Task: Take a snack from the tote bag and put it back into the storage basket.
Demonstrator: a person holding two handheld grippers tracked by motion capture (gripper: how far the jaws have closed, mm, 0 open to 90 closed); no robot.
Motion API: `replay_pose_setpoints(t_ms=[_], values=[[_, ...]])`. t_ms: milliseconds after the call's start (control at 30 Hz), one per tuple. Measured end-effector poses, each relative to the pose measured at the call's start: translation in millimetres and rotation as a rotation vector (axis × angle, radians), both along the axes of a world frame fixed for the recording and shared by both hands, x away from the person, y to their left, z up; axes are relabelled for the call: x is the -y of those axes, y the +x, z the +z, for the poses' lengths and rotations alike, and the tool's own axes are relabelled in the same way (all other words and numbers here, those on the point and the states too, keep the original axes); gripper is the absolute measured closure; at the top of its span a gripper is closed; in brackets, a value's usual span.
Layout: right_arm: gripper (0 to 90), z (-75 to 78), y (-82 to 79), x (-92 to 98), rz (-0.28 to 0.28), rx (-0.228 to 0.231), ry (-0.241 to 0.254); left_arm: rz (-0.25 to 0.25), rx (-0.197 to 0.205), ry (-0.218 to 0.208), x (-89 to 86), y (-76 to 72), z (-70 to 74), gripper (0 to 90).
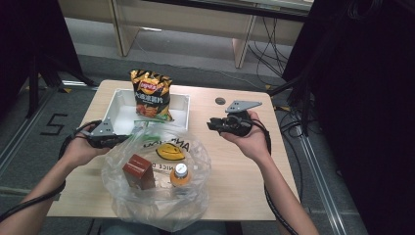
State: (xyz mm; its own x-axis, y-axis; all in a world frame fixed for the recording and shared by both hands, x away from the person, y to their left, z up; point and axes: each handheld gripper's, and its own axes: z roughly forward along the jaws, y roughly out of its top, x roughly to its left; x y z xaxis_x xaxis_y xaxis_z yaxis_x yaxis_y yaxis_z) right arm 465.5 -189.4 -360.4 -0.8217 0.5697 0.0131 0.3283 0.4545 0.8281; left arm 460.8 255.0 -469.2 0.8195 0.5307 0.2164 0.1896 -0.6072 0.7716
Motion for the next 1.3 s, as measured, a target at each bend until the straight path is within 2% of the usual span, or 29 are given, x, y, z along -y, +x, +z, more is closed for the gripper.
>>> replay_pose_setpoints(t_ms=[33,100,133,167,267,300,367,400,433,500,567,600,633,667,700,733,767,833,867,900,933,1000,1033,1067,1100,1167,1200,1233,1300], values=[[74.7,-0.3,-0.3,-0.2,0.0,-0.001,0.002,0.013,0.0,-0.026,1.1,1.3,1.3,89.7],[74.6,-0.8,0.8,0.3,0.002,0.009,-0.004,0.02,0.008,-0.026,1.0,6.0,7.7,89.8],[74.6,-2.0,0.7,-0.5,-0.005,0.009,0.006,0.03,0.01,-0.051,2.2,8.0,9.0,89.8],[74.6,-2.8,1.9,-0.4,0.004,0.015,0.007,0.026,0.009,-0.042,1.6,9.7,11.5,89.8],[74.6,-3.5,1.6,0.1,-0.01,0.01,0.012,0.033,0.011,-0.079,4.2,15.5,17.2,89.9],[74.6,-3.1,2.0,1.0,-0.01,0.019,0.005,0.032,0.012,-0.063,4.1,17.3,20.9,89.9],[74.5,-2.5,1.8,2.2,-0.007,0.007,-0.001,0.029,0.016,-0.094,7.6,19.4,27.0,90.0],[74.4,-2.4,1.1,2.2,-0.008,-0.004,0.0,0.017,0.024,-0.083,7.9,21.2,31.3,90.0],[74.4,-3.3,1.1,1.9,-0.014,0.004,0.011,0.018,0.031,-0.096,9.9,22.1,34.8,90.0],[74.4,-2.5,2.3,3.8,0.003,0.019,-0.002,0.01,0.033,-0.101,12.1,24.9,41.5,90.0],[74.4,-2.7,0.5,3.5,-0.012,-0.011,0.011,0.006,0.039,-0.102,13.8,27.9,47.4,90.0],[74.4,-3.1,3.3,4.2,0.014,0.023,0.002,0.004,0.044,-0.104,14.3,30.1,50.1,90.0],[74.4,-3.1,3.2,4.3,0.013,0.023,0.004,0.015,0.047,-0.111,14.8,31.8,52.0,90.0],[74.4,-3.0,2.1,3.9,0.004,0.004,0.008,0.008,0.049,-0.093,13.9,35.2,54.3,90.0],[74.3,-2.7,0.9,3.7,-0.008,-0.006,0.008,0.014,0.047,-0.093,13.6,38.3,54.8,90.0],[74.2,-2.6,1.8,3.8,0.003,0.012,0.001,0.023,0.04,-0.092,13.0,41.9,54.9,90.0],[74.2,-2.9,0.7,3.0,-0.002,0.0,0.005,0.03,0.032,-0.1,13.0,45.5,54.6,90.0],[74.1,-4.0,0.2,1.4,-0.009,0.002,0.013,0.043,0.027,-0.083,11.0,53.2,55.0,90.0],[74.1,-4.4,0.0,1.0,-0.007,-0.004,0.013,0.059,0.024,-0.104,11.1,56.9,54.2,90.0],[74.1,-4.4,0.0,1.0,-0.007,-0.004,0.013,0.059,0.024,-0.104,11.1,56.9,54.2,89.9],[74.1,-5.0,0.3,0.9,0.001,-0.013,0.008,0.083,0.011,-0.104,9.3,64.7,55.4,90.0],[74.1,-5.4,0.4,1.1,-0.003,-0.013,0.006,0.097,0.001,-0.113,8.5,69.6,56.5,90.0],[74.1,-5.6,0.3,1.0,-0.005,-0.016,0.006,0.108,-0.01,-0.137,9.7,71.5,56.4,90.0],[74.1,-5.7,1.0,1.4,-0.003,-0.007,0.004,0.104,-0.008,-0.132,9.2,74.3,57.1,90.0],[74.1,-5.9,0.5,1.1,-0.007,-0.02,0.008,0.117,-0.013,-0.138,10.0,76.4,57.9,89.9],[74.1,-6.8,1.2,0.6,-0.003,-0.017,0.008,0.138,-0.021,-0.162,12.7,79.2,58.5,90.0],[74.1,-7.7,1.0,-0.3,-0.012,-0.013,0.016,0.144,-0.022,-0.156,12.7,81.1,59.5,90.0],[74.1,-7.6,1.1,-0.4,-0.004,-0.014,0.011,0.153,-0.032,-0.174,14.5,82.5,60.0,90.0],[74.1,-7.4,0.3,-0.7,-0.003,-0.023,0.005,0.169,-0.032,-0.174,17.0,84.2,62.7,90.0]])
